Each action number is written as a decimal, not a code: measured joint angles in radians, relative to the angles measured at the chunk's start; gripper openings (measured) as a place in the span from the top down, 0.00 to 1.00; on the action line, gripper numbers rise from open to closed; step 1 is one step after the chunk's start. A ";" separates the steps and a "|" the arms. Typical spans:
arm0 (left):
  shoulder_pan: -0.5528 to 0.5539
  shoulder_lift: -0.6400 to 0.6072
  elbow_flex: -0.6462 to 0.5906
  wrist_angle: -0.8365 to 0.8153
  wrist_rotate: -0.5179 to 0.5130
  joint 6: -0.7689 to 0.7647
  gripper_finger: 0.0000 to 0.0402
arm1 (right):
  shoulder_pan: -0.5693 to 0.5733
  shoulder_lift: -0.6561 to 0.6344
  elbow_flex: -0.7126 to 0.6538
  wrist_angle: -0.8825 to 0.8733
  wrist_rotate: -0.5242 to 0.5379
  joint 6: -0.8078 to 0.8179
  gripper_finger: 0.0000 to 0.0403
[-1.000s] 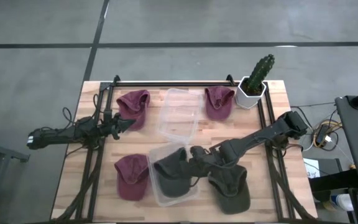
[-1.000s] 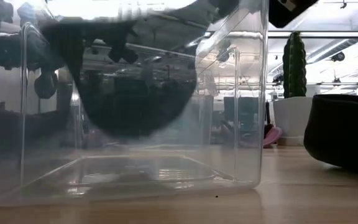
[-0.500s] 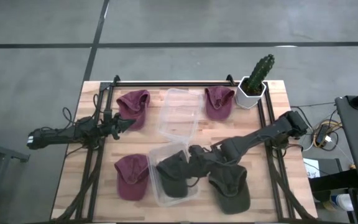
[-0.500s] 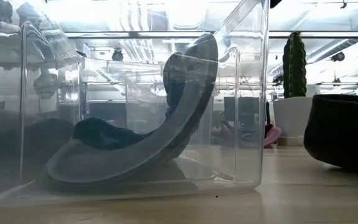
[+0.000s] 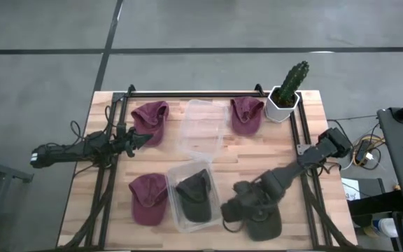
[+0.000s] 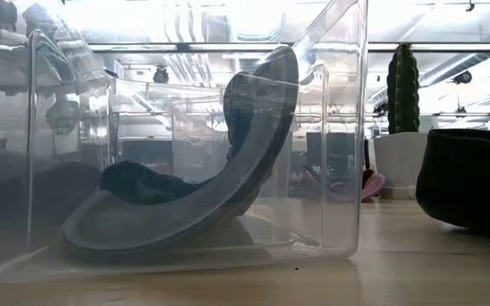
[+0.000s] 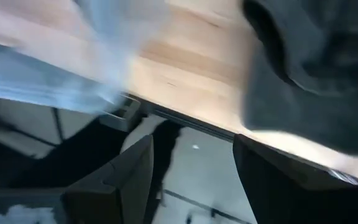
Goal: Pick & Place hat
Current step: Put the black cap into the bottom transparent bin
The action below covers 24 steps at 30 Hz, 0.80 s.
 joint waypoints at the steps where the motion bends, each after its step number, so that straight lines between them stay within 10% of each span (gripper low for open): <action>1: 0.000 0.000 0.000 0.000 0.000 0.000 1.00 | 0.013 0.000 0.000 -0.016 0.000 0.010 0.47; 24: 0.000 0.000 0.000 0.000 0.000 0.000 1.00 | 0.225 0.000 -0.016 -0.356 -0.019 0.216 0.47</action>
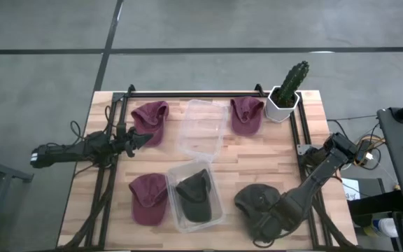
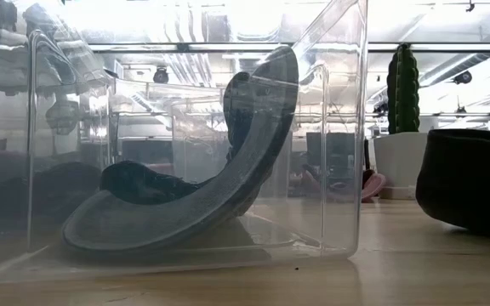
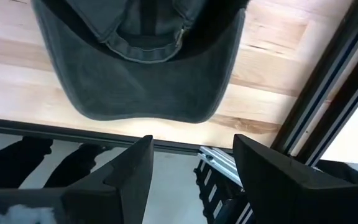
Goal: Pick & Place hat
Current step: Put the black cap into the bottom transparent bin
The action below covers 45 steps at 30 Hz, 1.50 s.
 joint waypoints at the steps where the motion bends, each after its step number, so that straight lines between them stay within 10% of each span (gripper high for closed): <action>1: 0.000 0.000 0.000 0.000 0.000 0.000 1.00 | 0.006 0.000 -0.002 0.001 0.001 0.006 0.47; 45: 0.000 0.000 0.000 0.000 0.000 0.000 1.00 | 0.127 -0.005 -0.359 0.342 0.104 0.086 0.47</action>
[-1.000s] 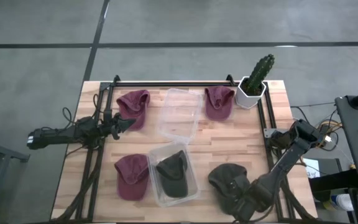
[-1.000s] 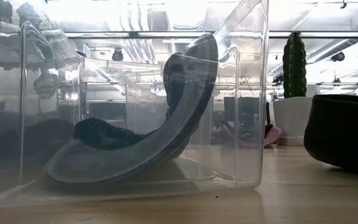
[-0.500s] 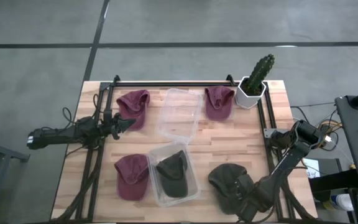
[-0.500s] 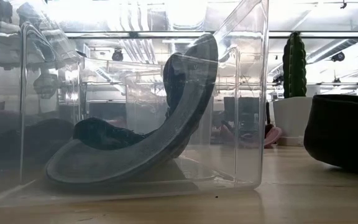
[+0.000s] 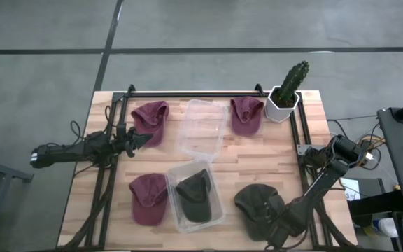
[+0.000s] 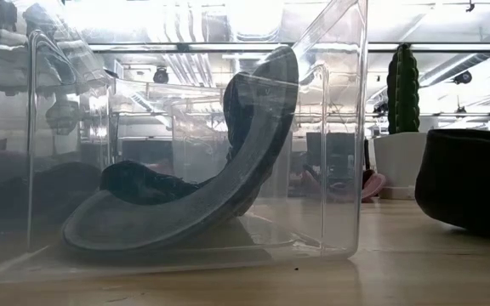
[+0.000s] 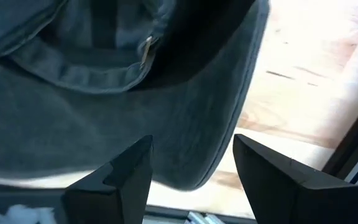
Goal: Pick & Place hat
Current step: Put the black cap into the bottom transparent bin
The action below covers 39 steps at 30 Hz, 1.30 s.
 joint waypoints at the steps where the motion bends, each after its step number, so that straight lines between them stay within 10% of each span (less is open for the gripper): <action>1: 0.000 0.000 0.000 0.000 0.000 0.000 1.00 | 0.000 0.000 -0.006 0.000 0.000 0.007 0.47; 11: 0.000 0.000 0.000 0.000 0.000 0.000 1.00 | 0.000 0.000 -0.050 0.089 0.009 0.040 0.52; 20: 0.000 0.000 0.000 0.000 0.000 0.000 1.00 | -0.003 -0.007 -0.066 0.172 0.015 0.065 0.94; 39: 0.000 0.000 0.000 0.000 0.000 0.000 1.00 | -0.037 -0.072 0.321 -0.338 0.197 0.067 0.97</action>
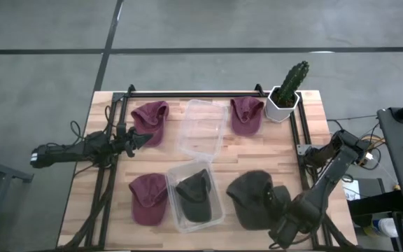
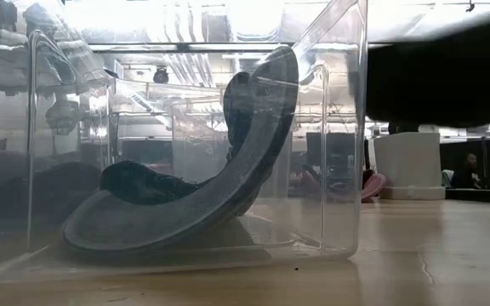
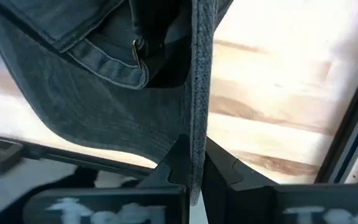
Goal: Pick & Place hat
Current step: Put the black cap into the bottom transparent bin
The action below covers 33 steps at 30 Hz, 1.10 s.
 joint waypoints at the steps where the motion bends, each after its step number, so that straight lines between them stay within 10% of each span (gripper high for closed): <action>1: 0.000 0.000 0.000 0.000 0.000 0.000 1.00 | -0.007 0.000 0.021 -0.028 0.009 -0.002 0.97; 18: 0.000 0.000 0.000 0.000 0.000 0.000 1.00 | -0.150 0.000 0.331 -0.155 0.555 -0.254 0.97; 33: 0.000 0.000 0.000 0.000 0.000 0.000 1.00 | -0.323 0.003 0.342 0.235 0.570 -0.648 0.97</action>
